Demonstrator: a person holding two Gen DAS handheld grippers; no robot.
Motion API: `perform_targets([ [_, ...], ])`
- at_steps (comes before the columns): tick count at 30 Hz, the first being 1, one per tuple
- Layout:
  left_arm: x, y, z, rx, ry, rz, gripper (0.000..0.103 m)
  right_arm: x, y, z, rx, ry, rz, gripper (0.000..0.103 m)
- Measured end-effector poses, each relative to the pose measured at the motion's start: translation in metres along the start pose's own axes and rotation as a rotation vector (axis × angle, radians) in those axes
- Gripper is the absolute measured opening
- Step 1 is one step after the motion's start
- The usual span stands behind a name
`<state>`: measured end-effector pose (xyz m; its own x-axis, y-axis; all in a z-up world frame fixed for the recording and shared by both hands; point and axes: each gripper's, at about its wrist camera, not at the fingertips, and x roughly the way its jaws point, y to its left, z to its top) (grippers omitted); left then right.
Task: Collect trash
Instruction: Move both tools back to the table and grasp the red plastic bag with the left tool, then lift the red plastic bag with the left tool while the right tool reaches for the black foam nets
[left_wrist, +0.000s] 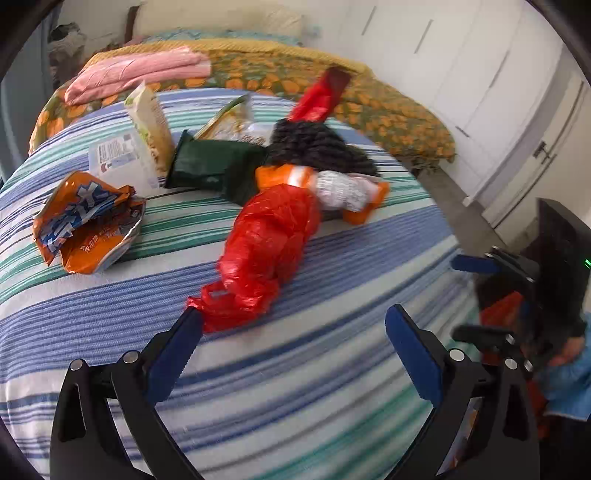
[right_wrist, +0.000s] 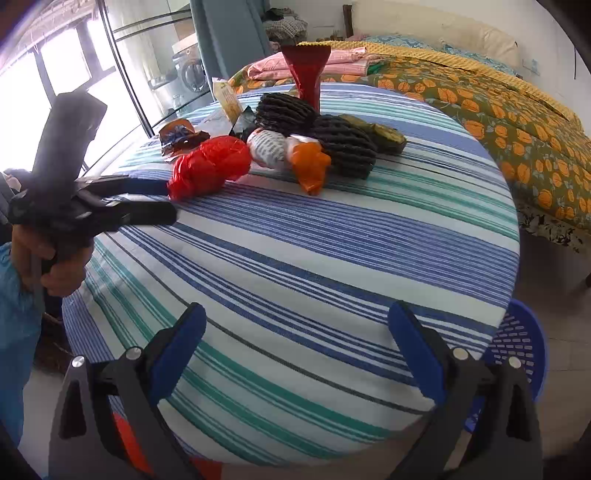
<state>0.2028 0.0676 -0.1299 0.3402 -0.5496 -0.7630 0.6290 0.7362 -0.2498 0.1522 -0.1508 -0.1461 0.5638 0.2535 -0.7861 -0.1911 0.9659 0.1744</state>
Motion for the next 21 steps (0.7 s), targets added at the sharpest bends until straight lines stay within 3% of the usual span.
perform_targets([
  [4,-0.009,0.007,0.008,-0.024,-0.071,0.147,0.098,-0.002,0.001,0.000,-0.003,-0.009,0.006,0.096],
  [6,-0.003,0.008,0.018,-0.011,-0.086,0.183,0.098,-0.001,0.001,0.000,0.000,-0.003,0.008,0.096],
  [12,0.040,-0.008,0.034,0.131,-0.019,0.272,0.097,-0.007,0.001,-0.006,-0.006,0.004,-0.006,0.096],
  [15,0.047,-0.014,0.030,0.188,0.014,0.282,0.084,-0.011,-0.006,-0.004,-0.002,-0.001,-0.024,0.096],
  [18,0.049,-0.015,0.030,0.173,0.023,0.282,0.063,-0.013,-0.013,-0.001,0.006,-0.008,-0.035,0.096],
  [19,0.046,-0.013,0.030,0.144,0.022,0.284,0.050,-0.014,-0.014,0.000,0.008,-0.011,-0.036,0.096],
  [21,0.036,-0.010,0.027,0.074,0.008,0.280,0.049,-0.013,-0.017,0.003,0.010,-0.018,-0.035,0.096],
])
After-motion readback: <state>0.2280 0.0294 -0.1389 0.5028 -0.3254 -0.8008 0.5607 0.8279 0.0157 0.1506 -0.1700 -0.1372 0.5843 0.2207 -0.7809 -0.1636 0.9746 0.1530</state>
